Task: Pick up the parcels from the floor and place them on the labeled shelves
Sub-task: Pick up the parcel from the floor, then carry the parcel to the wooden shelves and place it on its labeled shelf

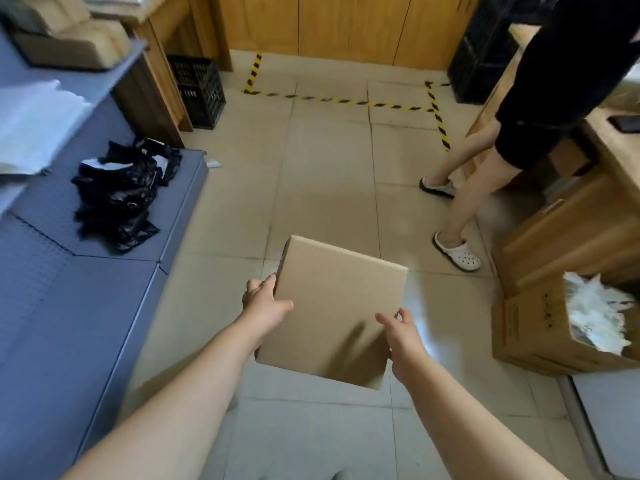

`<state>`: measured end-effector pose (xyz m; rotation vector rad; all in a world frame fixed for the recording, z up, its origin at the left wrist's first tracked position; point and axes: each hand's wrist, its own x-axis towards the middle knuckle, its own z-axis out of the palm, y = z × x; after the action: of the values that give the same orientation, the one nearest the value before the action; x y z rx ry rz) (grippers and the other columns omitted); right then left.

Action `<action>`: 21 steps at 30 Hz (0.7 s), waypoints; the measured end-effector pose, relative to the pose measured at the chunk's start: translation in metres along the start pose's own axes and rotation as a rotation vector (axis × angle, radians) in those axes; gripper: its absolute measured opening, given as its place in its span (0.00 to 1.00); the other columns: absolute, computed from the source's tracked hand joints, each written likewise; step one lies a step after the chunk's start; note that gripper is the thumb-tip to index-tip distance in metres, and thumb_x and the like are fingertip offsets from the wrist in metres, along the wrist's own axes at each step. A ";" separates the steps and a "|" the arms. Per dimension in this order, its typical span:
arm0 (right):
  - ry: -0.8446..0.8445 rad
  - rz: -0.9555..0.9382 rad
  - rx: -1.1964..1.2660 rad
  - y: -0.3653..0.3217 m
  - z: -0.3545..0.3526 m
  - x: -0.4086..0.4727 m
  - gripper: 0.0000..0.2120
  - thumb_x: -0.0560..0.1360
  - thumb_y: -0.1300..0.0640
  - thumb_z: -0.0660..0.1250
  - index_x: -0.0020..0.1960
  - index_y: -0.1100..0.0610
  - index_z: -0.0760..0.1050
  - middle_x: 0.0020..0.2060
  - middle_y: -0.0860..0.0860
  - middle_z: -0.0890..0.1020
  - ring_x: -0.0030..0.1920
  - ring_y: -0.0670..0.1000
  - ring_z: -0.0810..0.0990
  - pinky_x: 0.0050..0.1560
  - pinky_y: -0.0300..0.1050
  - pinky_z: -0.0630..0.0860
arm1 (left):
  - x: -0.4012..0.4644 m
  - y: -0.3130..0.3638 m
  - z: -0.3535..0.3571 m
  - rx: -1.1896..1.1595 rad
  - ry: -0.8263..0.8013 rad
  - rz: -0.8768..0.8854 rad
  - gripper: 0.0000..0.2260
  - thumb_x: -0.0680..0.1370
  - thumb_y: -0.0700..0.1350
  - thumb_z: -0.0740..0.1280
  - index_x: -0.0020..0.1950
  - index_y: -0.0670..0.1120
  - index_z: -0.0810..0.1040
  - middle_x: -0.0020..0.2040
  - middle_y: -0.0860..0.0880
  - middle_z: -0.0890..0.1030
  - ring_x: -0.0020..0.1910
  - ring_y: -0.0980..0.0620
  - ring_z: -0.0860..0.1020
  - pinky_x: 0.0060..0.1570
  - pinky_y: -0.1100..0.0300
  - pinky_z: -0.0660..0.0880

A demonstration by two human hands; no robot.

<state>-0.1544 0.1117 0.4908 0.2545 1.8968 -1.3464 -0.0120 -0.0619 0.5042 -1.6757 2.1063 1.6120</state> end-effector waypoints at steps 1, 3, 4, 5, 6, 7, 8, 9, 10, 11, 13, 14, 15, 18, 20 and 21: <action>-0.003 -0.012 0.023 -0.021 -0.001 -0.018 0.15 0.73 0.60 0.64 0.59 0.49 0.69 0.57 0.55 0.77 0.49 0.53 0.77 0.44 0.46 0.71 | -0.014 0.019 -0.016 -0.017 0.013 0.034 0.31 0.73 0.41 0.65 0.75 0.49 0.58 0.65 0.46 0.62 0.66 0.45 0.63 0.65 0.53 0.65; -0.048 -0.031 0.077 -0.058 -0.005 -0.054 0.14 0.76 0.61 0.62 0.61 0.52 0.68 0.51 0.53 0.78 0.42 0.50 0.75 0.41 0.46 0.69 | -0.044 0.055 -0.048 -0.037 0.028 0.107 0.31 0.74 0.41 0.65 0.74 0.52 0.57 0.67 0.46 0.60 0.66 0.45 0.64 0.65 0.53 0.65; -0.069 -0.045 0.090 -0.073 -0.007 -0.070 0.14 0.76 0.60 0.61 0.61 0.53 0.67 0.51 0.53 0.78 0.42 0.50 0.75 0.43 0.47 0.69 | -0.058 0.071 -0.063 -0.055 0.021 0.151 0.32 0.74 0.41 0.65 0.74 0.54 0.57 0.68 0.46 0.59 0.65 0.45 0.64 0.64 0.53 0.65; -0.084 -0.060 0.098 -0.088 -0.008 -0.086 0.14 0.77 0.59 0.61 0.62 0.53 0.67 0.52 0.54 0.77 0.45 0.51 0.75 0.47 0.49 0.69 | -0.073 0.088 -0.078 -0.077 -0.001 0.197 0.32 0.74 0.41 0.65 0.74 0.56 0.56 0.69 0.46 0.59 0.63 0.46 0.66 0.62 0.54 0.66; -0.095 -0.071 0.110 -0.102 -0.010 -0.100 0.14 0.77 0.58 0.61 0.62 0.52 0.66 0.54 0.54 0.77 0.48 0.53 0.75 0.50 0.51 0.68 | -0.087 0.102 -0.092 -0.098 -0.033 0.245 0.33 0.74 0.40 0.65 0.74 0.57 0.54 0.70 0.47 0.59 0.61 0.47 0.67 0.59 0.55 0.67; -0.101 -0.083 0.124 -0.115 -0.012 -0.114 0.14 0.77 0.58 0.61 0.62 0.51 0.66 0.53 0.54 0.77 0.50 0.54 0.74 0.52 0.53 0.68 | -0.101 0.114 -0.106 -0.121 -0.066 0.286 0.34 0.74 0.40 0.65 0.74 0.59 0.54 0.70 0.48 0.60 0.60 0.48 0.68 0.58 0.54 0.69; -0.105 -0.092 0.138 -0.127 -0.013 -0.126 0.14 0.77 0.57 0.61 0.62 0.52 0.66 0.51 0.53 0.77 0.50 0.53 0.74 0.52 0.53 0.68 | -0.114 0.125 -0.120 -0.146 -0.094 0.318 0.35 0.73 0.40 0.65 0.74 0.61 0.54 0.70 0.48 0.62 0.61 0.47 0.69 0.59 0.52 0.71; -0.112 -0.099 0.149 -0.138 -0.014 -0.138 0.13 0.77 0.57 0.61 0.61 0.52 0.66 0.48 0.52 0.77 0.47 0.53 0.74 0.52 0.53 0.68 | -0.127 0.134 -0.131 -0.166 -0.122 0.341 0.36 0.73 0.40 0.66 0.73 0.63 0.54 0.69 0.48 0.65 0.61 0.46 0.71 0.60 0.50 0.73; -0.120 -0.111 0.163 -0.148 -0.015 -0.148 0.12 0.77 0.56 0.61 0.60 0.53 0.67 0.46 0.51 0.76 0.45 0.51 0.74 0.52 0.53 0.68 | -0.138 0.143 -0.142 -0.180 -0.141 0.371 0.36 0.72 0.40 0.67 0.72 0.64 0.54 0.68 0.48 0.67 0.59 0.46 0.73 0.58 0.48 0.74; -0.129 -0.124 0.177 -0.157 -0.016 -0.157 0.12 0.77 0.57 0.61 0.61 0.53 0.68 0.45 0.51 0.76 0.44 0.51 0.73 0.51 0.52 0.69 | -0.148 0.150 -0.150 -0.181 -0.151 0.399 0.37 0.72 0.40 0.68 0.71 0.65 0.55 0.67 0.48 0.68 0.58 0.46 0.74 0.57 0.49 0.75; -0.136 -0.161 0.193 -0.171 -0.017 -0.172 0.14 0.77 0.57 0.61 0.62 0.54 0.69 0.44 0.51 0.76 0.42 0.51 0.73 0.47 0.50 0.69 | -0.166 0.163 -0.164 -0.166 -0.140 0.461 0.37 0.71 0.39 0.69 0.71 0.65 0.56 0.69 0.49 0.67 0.59 0.47 0.73 0.57 0.49 0.76; -0.135 -0.183 0.195 -0.177 -0.018 -0.179 0.14 0.77 0.56 0.61 0.63 0.54 0.69 0.43 0.51 0.76 0.42 0.51 0.73 0.45 0.49 0.69 | -0.174 0.168 -0.170 -0.162 -0.133 0.491 0.37 0.70 0.39 0.70 0.71 0.64 0.56 0.70 0.49 0.65 0.61 0.48 0.71 0.58 0.48 0.75; -0.142 -0.201 0.196 -0.183 -0.019 -0.186 0.14 0.77 0.56 0.61 0.63 0.54 0.69 0.43 0.51 0.76 0.42 0.51 0.73 0.43 0.48 0.69 | -0.181 0.172 -0.175 -0.160 -0.127 0.505 0.38 0.69 0.40 0.71 0.72 0.62 0.56 0.71 0.49 0.64 0.63 0.48 0.70 0.60 0.45 0.74; -0.158 -0.271 0.176 -0.201 -0.021 -0.206 0.14 0.77 0.58 0.61 0.62 0.55 0.70 0.43 0.51 0.77 0.41 0.51 0.74 0.40 0.45 0.69 | -0.197 0.180 -0.188 -0.173 -0.088 0.482 0.46 0.65 0.46 0.74 0.74 0.60 0.51 0.73 0.47 0.62 0.67 0.44 0.68 0.64 0.43 0.70; -0.177 -0.335 0.144 -0.210 -0.023 -0.222 0.13 0.77 0.61 0.61 0.61 0.57 0.71 0.42 0.53 0.78 0.39 0.51 0.75 0.37 0.43 0.69 | -0.204 0.182 -0.194 -0.150 -0.036 0.458 0.47 0.65 0.48 0.75 0.76 0.55 0.49 0.74 0.45 0.61 0.69 0.44 0.67 0.66 0.47 0.68; -0.192 -0.376 0.109 -0.214 -0.023 -0.228 0.13 0.77 0.62 0.61 0.61 0.58 0.71 0.44 0.54 0.79 0.40 0.51 0.75 0.36 0.43 0.68 | -0.208 0.183 -0.197 -0.151 -0.017 0.455 0.47 0.65 0.48 0.75 0.76 0.53 0.50 0.74 0.45 0.62 0.68 0.44 0.67 0.66 0.48 0.68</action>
<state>-0.1321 0.1022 0.8032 -0.1840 1.7668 -1.6598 0.0531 -0.0675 0.8379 -1.2635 2.5525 1.9266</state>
